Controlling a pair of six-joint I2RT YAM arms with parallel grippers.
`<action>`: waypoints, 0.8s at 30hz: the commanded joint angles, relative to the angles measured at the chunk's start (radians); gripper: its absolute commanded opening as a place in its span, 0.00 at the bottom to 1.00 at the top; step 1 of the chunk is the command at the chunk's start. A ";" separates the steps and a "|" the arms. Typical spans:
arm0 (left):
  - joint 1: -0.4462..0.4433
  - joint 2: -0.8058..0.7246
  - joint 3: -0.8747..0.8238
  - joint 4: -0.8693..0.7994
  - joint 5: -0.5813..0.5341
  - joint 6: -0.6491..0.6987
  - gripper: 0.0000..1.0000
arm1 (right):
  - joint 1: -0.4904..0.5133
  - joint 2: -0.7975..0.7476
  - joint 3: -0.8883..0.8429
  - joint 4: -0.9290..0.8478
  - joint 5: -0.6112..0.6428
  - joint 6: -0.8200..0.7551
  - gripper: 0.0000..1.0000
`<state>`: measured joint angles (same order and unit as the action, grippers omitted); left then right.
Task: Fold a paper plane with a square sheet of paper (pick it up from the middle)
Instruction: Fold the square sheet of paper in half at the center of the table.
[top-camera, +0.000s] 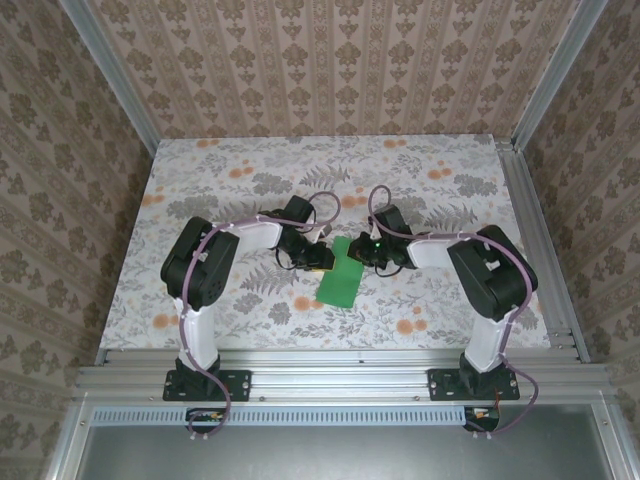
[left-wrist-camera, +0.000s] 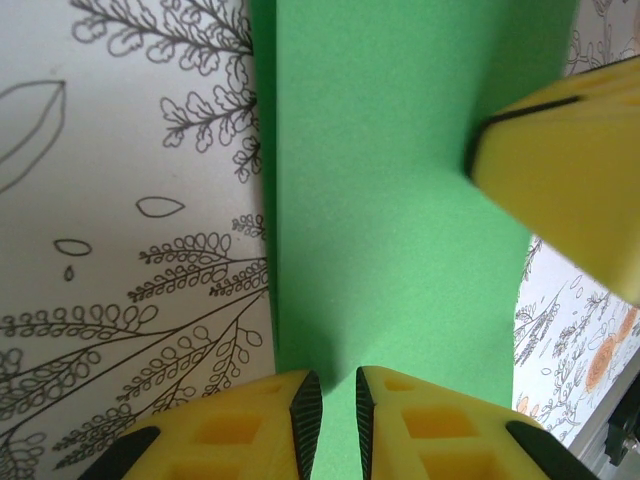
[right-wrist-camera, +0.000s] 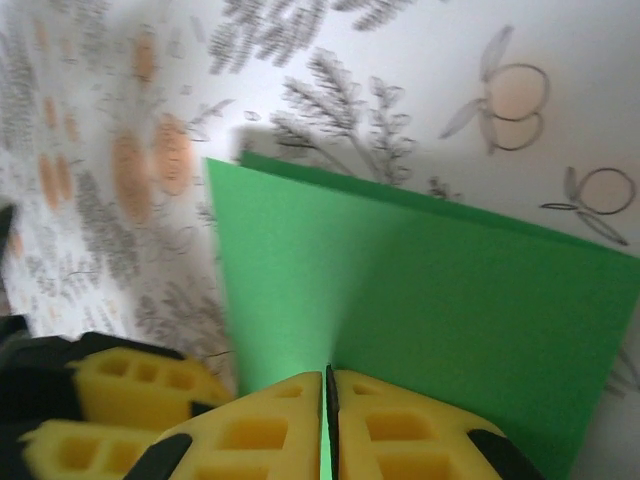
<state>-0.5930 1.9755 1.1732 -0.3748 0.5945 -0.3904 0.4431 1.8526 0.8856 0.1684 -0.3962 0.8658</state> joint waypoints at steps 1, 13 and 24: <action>0.011 0.098 -0.086 -0.087 -0.196 0.026 0.24 | -0.023 0.027 0.031 -0.032 0.006 -0.037 0.14; 0.018 0.101 -0.100 -0.081 -0.196 0.026 0.24 | -0.152 0.039 0.022 -0.094 0.025 -0.135 0.13; 0.018 0.102 -0.089 -0.087 -0.190 0.022 0.24 | -0.160 -0.037 0.024 -0.121 -0.013 -0.152 0.13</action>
<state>-0.5873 1.9697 1.1542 -0.3511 0.6064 -0.3904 0.2794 1.8679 0.9146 0.1143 -0.4416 0.7437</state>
